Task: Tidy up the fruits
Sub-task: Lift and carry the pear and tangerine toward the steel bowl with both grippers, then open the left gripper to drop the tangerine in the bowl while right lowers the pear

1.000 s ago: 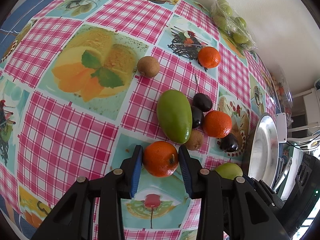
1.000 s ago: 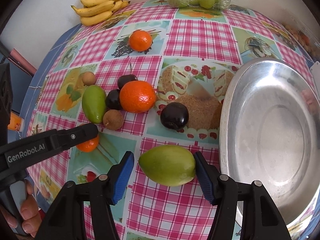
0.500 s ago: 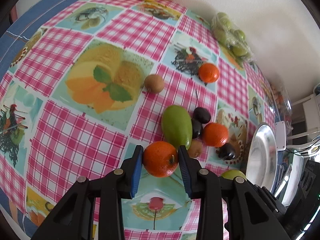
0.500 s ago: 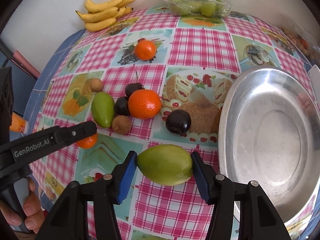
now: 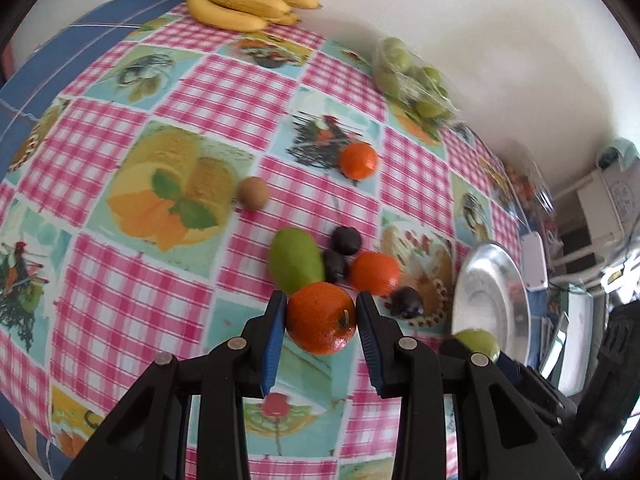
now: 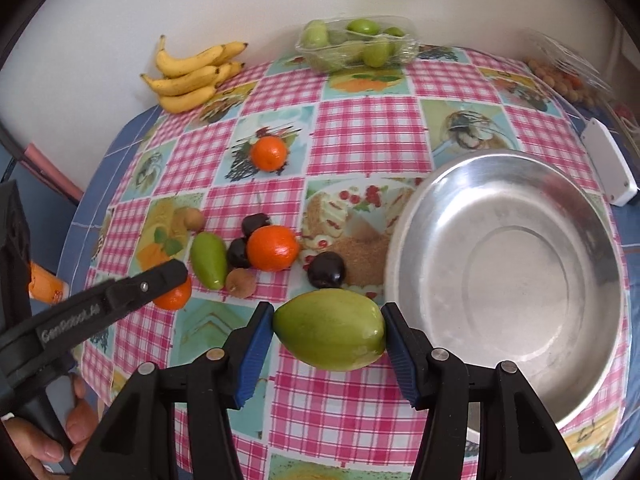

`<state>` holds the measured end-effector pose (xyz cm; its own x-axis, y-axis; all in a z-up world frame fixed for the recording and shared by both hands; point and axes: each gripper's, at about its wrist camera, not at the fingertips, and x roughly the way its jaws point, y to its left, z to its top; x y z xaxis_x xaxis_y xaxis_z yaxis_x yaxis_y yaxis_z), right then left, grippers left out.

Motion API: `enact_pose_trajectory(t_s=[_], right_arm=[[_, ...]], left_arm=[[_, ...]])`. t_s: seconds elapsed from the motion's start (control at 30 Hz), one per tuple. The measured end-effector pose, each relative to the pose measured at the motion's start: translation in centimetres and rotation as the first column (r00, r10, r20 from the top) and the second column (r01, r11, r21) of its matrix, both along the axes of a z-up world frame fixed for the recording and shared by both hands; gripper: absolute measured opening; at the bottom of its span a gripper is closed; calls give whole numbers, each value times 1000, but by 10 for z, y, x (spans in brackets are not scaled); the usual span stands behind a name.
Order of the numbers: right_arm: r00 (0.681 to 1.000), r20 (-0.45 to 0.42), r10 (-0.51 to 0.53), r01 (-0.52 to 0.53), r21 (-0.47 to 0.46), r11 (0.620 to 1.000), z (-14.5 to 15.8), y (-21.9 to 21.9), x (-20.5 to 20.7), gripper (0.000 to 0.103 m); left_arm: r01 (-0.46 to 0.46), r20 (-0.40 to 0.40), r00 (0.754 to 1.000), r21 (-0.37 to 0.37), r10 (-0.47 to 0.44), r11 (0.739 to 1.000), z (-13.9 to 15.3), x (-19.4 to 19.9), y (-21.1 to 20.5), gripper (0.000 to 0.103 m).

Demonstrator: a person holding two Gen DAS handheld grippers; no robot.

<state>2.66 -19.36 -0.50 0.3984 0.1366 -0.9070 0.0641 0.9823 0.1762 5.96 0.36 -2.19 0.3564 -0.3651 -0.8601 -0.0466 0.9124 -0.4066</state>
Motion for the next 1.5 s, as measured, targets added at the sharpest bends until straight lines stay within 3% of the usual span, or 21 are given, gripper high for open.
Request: enact_pose_trajectory(t_s=[0.4,0.7,1.03,1.5], right_arm=[[966,-11,-257,257,-24,966,0,-81,-10,58],[923,-57,-380,380,-4,925,-12,-127,-19,58],[890,-122,-440,446,34,894,-28,-152,-28,58],[898,-104,-428,433,33,901,-24,-150,-28,61]], left_arm=[[213,-24,977,36,-212,976,7,-2,-81,37],[393,-41,919,73,-391,917,8,-8,-169,36],[416,-94,908,70,-409,907,-18,-9,-194,36],[418,-84,907,55,-413,907,-9,-8,-185,38]])
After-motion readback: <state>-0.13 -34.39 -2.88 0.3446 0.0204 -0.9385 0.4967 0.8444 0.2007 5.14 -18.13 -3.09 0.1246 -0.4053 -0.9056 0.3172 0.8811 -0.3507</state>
